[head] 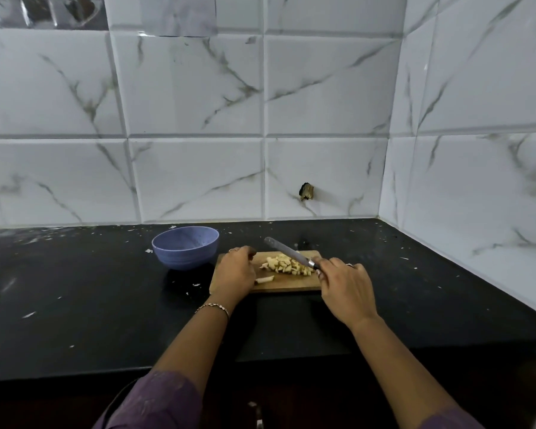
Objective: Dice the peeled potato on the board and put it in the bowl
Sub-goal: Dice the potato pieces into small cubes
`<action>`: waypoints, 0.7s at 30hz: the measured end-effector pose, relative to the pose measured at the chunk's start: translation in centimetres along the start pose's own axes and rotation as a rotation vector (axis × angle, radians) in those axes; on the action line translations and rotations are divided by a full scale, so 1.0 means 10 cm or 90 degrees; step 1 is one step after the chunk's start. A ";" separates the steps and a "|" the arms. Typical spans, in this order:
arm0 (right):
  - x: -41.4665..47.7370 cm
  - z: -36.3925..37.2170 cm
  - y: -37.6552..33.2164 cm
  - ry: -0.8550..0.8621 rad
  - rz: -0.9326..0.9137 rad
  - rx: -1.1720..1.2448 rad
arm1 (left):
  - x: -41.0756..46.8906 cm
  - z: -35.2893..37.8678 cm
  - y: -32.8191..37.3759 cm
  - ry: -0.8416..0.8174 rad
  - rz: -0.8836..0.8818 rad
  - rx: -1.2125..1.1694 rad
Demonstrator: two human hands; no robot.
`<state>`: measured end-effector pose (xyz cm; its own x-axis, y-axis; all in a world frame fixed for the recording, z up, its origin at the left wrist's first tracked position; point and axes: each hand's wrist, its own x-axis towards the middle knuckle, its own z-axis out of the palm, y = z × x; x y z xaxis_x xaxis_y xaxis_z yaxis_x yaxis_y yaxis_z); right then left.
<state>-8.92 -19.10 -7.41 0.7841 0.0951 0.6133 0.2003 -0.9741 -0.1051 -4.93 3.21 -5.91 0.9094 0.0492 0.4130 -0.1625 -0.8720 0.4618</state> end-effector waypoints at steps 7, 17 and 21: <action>-0.05 -0.03 -0.01 -0.017 -0.097 0.055 | -0.22 -0.06 -0.11 -0.001 -0.049 -0.056; -0.04 -0.01 -0.01 -0.031 -0.104 0.015 | -0.28 -0.02 -0.05 -0.004 0.045 0.055; -0.02 0.01 -0.03 -0.030 -0.108 -0.005 | -0.27 -0.02 -0.03 -0.001 0.060 0.084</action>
<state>-9.09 -18.84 -7.58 0.7664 0.2672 0.5842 0.3275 -0.9448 0.0024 -7.40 3.42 -7.03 0.8929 -0.0368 0.4488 -0.1960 -0.9290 0.3138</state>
